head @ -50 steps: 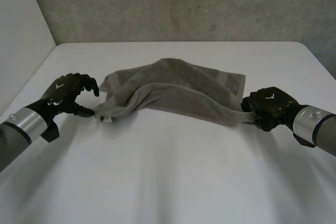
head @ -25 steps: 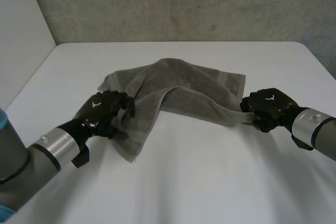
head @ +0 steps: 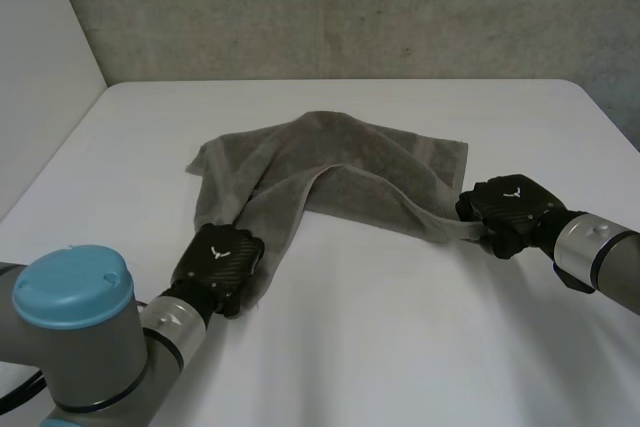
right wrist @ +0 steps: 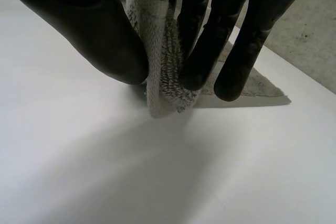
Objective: Fold the towel.
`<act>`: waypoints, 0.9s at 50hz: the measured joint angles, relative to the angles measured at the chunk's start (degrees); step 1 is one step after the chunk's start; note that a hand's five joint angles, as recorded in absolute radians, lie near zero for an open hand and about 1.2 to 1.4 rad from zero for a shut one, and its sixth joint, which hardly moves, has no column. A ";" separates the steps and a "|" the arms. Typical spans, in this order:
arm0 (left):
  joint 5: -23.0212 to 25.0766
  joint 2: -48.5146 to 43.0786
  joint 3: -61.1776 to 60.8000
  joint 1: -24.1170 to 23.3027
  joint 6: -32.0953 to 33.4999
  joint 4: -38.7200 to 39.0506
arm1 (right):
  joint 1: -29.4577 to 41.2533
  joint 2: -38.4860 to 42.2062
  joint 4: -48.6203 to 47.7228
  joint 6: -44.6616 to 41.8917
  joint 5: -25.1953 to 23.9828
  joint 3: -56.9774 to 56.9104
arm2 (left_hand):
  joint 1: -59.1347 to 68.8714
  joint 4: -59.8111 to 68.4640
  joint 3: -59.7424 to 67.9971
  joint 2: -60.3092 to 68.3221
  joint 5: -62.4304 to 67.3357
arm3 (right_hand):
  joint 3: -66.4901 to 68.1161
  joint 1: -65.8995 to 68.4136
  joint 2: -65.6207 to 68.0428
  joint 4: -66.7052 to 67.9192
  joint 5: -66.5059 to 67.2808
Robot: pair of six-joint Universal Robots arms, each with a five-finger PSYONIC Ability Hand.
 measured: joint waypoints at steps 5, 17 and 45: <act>0.09 -1.98 1.43 -0.56 0.07 1.08 | -0.04 0.01 -0.22 0.00 0.04 0.40 | 0.00 0.00 0.00 0.00 -0.01 | 0.00 0.00 0.00 0.00 0.00; 0.15 -6.32 5.54 -1.05 -0.05 1.47 | -0.14 -0.03 -0.68 -0.08 0.06 1.20 | 0.00 0.00 0.00 -0.01 -0.01 | 0.00 0.00 0.00 0.00 -0.01; 0.50 -2.54 7.59 -0.05 -0.40 1.07 | -0.32 -2.30 -0.53 -0.07 0.28 1.02 | 36.45 40.52 39.66 40.35 38.74 | 0.01 -0.01 0.00 0.00 -0.01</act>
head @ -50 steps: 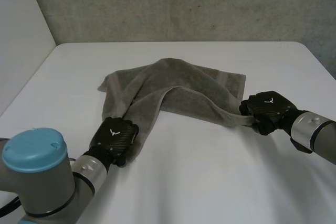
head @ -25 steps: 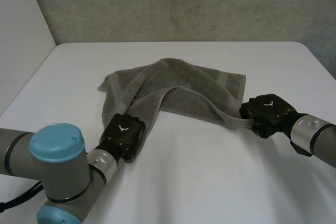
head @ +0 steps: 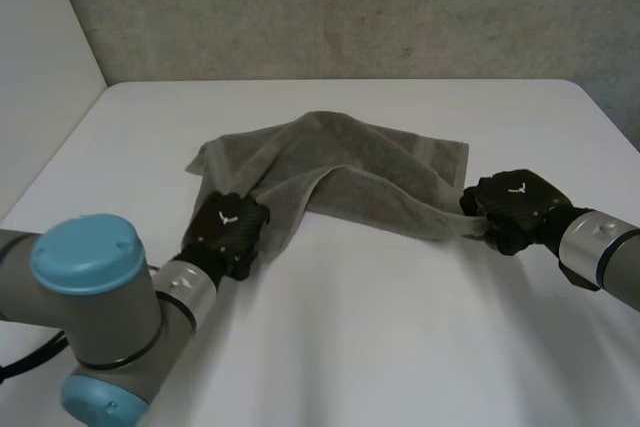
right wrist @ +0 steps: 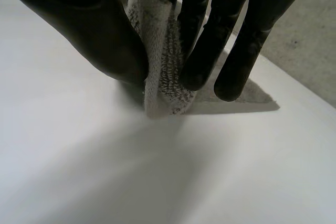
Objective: Fold the towel.
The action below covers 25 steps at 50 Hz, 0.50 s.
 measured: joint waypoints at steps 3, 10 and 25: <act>0.14 1.99 -0.08 0.36 -0.20 -0.04 | 0.00 -0.73 0.14 0.05 0.07 -0.26 | 0.00 0.01 0.00 0.00 0.14 | -0.01 0.00 0.00 0.00 -0.01; 0.27 5.46 0.14 2.63 -0.33 -0.28 | -0.08 -4.00 1.29 0.26 0.45 -1.64 | 0.00 0.23 0.00 0.00 0.42 | 0.00 0.00 0.00 0.00 0.00; 6.51 19.82 0.60 12.86 -3.17 -2.57 | -3.72 -15.62 14.30 8.59 -0.28 -15.24 | 0.00 0.25 0.00 0.00 1.00 | 0.00 0.00 0.00 0.00 -0.01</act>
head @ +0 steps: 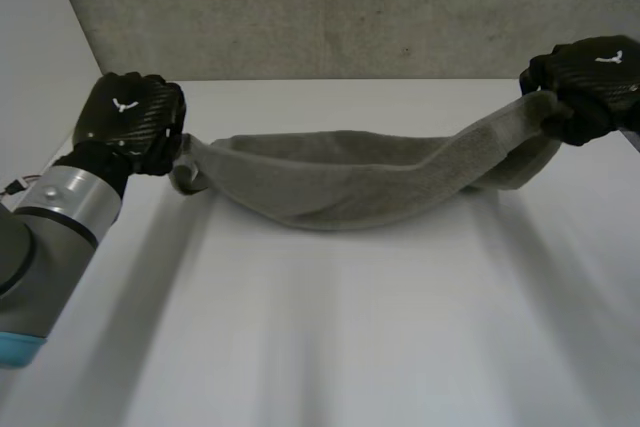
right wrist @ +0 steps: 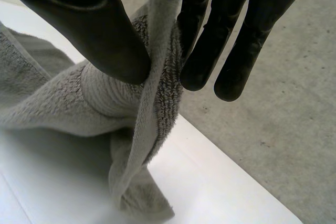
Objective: Fold the towel.
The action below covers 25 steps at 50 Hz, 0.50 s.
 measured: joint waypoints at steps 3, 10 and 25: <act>2.25 -0.59 -0.64 2.07 -0.72 0.15 | -0.58 -0.06 1.28 0.72 -0.21 -0.64 | 0.00 0.00 0.00 0.00 0.00 | 0.00 0.00 0.00 -0.01 0.00; 3.90 -12.24 -0.93 3.73 -0.33 0.82 | -0.17 3.32 0.63 -0.18 -0.08 3.86 | 0.00 0.01 0.00 0.00 0.02 | 0.00 -0.03 0.00 -0.01 0.00; 3.60 -23.23 1.43 4.02 0.29 1.39 | 1.12 9.42 -5.28 -1.09 0.50 9.95 | -23.05 -28.46 -26.87 -27.84 -25.37 | 0.00 -0.05 0.00 0.00 0.00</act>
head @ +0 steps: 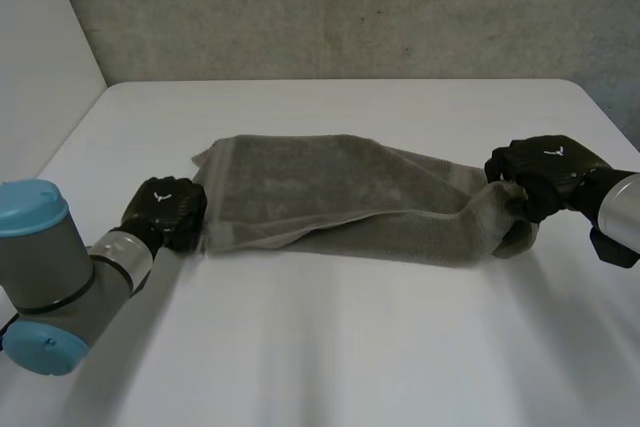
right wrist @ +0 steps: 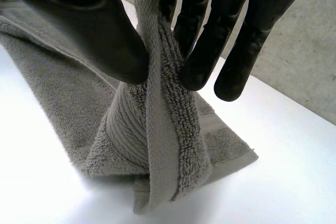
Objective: Fold the towel.
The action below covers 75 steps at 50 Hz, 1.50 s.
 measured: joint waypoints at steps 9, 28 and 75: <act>0.20 5.81 -3.09 -0.45 0.44 -1.34 | -0.03 0.09 -0.16 -0.02 0.01 0.43 | -23.98 -23.08 -23.58 -23.37 -25.57 | 0.00 0.00 0.00 0.00 0.00; -0.05 4.54 -6.16 -4.78 0.91 -2.18 | -0.07 0.20 -0.75 -0.12 -0.01 1.52 | -24.03 -23.12 -23.58 -23.41 -25.71 | 0.00 -0.17 0.00 -0.01 0.00; -0.76 4.46 -10.74 -4.23 4.64 2.10 | 0.03 1.53 -2.02 -1.58 0.11 3.00 | -11.62 -11.72 -12.09 -11.54 -11.76 | 0.00 -0.23 -0.10 -0.02 -0.02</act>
